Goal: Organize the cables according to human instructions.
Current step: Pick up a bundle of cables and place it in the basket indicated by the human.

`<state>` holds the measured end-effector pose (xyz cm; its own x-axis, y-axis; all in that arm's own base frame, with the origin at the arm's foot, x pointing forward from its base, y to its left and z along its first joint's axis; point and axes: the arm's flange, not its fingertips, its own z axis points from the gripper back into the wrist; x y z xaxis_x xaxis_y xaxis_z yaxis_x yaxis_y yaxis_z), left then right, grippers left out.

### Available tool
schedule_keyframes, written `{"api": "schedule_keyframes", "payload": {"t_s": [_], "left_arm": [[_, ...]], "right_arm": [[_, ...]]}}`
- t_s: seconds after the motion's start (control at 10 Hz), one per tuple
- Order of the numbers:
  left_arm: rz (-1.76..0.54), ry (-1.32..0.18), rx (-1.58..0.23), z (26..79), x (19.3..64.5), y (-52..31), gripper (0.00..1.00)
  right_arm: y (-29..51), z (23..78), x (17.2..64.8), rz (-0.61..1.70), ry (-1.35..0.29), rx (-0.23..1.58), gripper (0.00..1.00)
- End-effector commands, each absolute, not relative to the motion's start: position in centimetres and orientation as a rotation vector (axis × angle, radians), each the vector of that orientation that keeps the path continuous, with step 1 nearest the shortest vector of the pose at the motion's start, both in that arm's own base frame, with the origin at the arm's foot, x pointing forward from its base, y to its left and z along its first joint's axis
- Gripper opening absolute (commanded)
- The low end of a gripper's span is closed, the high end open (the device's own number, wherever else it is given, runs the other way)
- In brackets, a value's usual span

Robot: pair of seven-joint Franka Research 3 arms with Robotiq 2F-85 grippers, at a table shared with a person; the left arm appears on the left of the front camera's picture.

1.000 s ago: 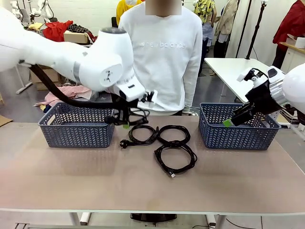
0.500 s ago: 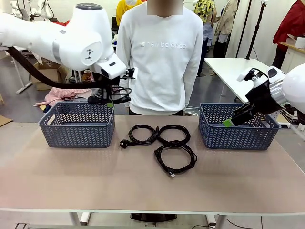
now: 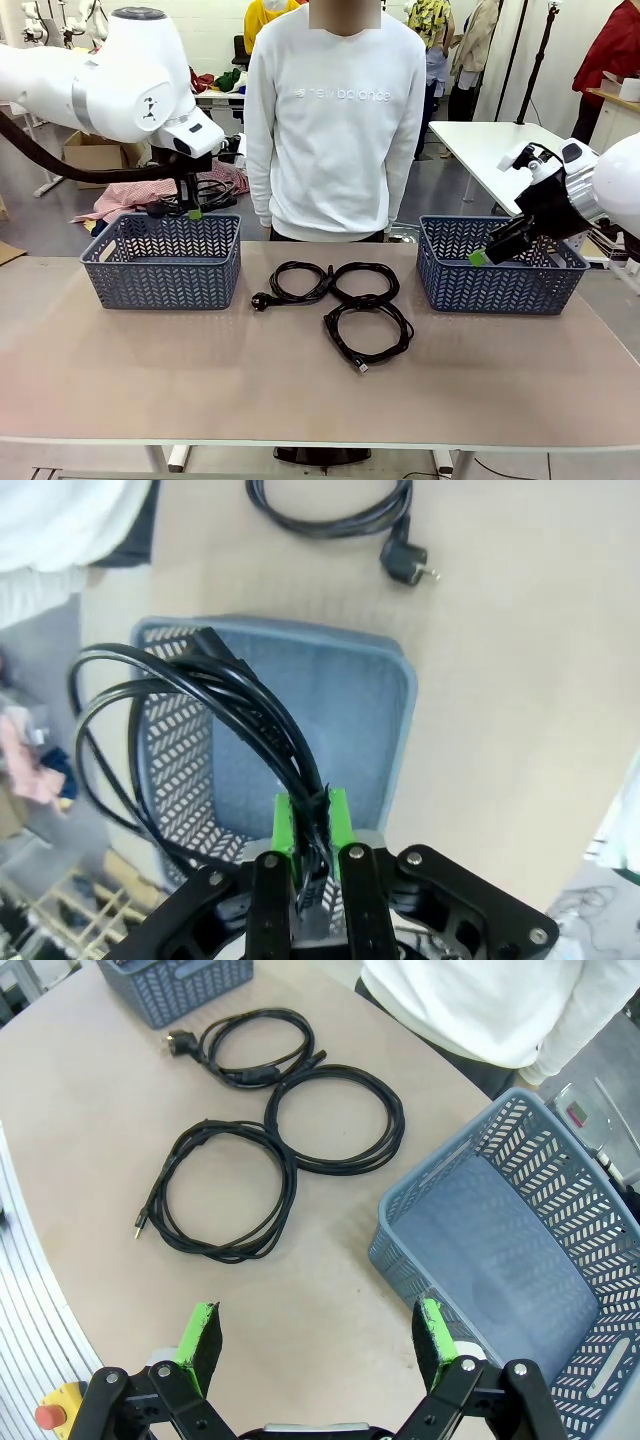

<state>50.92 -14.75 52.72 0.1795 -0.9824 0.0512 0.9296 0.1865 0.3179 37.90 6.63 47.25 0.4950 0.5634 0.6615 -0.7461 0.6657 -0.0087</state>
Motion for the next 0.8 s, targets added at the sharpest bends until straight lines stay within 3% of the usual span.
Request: {"api": "schedule_keyframes", "payload": {"t_s": [0.0, 0.7], "left_arm": [[-1.367, -0.318, 0.195, 53.0, 50.3, -14.4, 0.0], [-1.35, -0.286, 0.203, 52.9, 50.9, -14.5, 0.0]], "right_arm": [[6.5, 47.2, 38.0, 0.809, -0.684, 0.306, 1.0], [6.5, 47.2, 38.0, 0.809, -0.684, 0.306, 1.0]]}}
